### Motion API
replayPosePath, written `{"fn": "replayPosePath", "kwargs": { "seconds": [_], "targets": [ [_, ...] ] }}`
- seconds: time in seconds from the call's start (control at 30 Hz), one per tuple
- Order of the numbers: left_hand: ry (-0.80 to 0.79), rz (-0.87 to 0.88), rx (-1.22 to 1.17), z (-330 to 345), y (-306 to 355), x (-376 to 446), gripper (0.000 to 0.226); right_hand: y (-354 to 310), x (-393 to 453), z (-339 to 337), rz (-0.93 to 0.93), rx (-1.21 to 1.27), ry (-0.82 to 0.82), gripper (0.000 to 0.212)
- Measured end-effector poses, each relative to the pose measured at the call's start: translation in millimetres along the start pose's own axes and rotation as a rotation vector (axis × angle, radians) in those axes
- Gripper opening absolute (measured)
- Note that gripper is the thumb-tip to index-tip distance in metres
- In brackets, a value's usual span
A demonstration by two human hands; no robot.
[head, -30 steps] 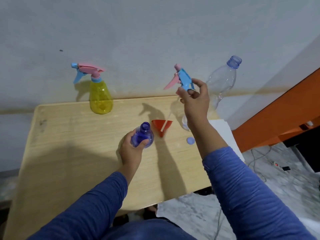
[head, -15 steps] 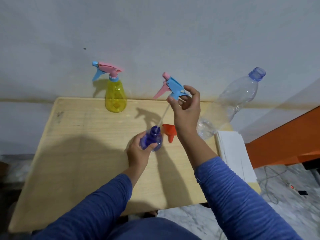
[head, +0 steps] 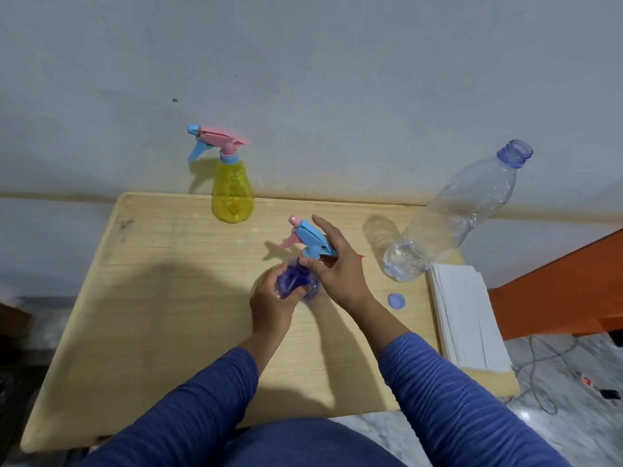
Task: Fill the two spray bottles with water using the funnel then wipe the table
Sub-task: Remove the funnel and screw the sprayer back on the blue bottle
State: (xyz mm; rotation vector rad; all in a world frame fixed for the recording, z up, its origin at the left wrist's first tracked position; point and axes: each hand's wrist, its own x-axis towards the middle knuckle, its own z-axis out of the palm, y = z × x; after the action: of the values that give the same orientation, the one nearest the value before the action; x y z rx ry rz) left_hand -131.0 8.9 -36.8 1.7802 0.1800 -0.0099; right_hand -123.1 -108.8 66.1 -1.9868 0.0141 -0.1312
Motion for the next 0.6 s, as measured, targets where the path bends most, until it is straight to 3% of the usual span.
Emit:
{"fn": "replayPosePath", "kwargs": {
  "seconds": [0.27, 0.6],
  "targets": [
    [-0.002, 0.038, 0.014, -1, 2, 0, 0.052, -2, 9, -15, -0.130, -0.204, -0.213, 0.066],
    [-0.009, 0.042, 0.032, -1, 2, -1, 0.051, 7, 9, -11, -0.197, -0.250, -0.205, 0.064]
  ]
}}
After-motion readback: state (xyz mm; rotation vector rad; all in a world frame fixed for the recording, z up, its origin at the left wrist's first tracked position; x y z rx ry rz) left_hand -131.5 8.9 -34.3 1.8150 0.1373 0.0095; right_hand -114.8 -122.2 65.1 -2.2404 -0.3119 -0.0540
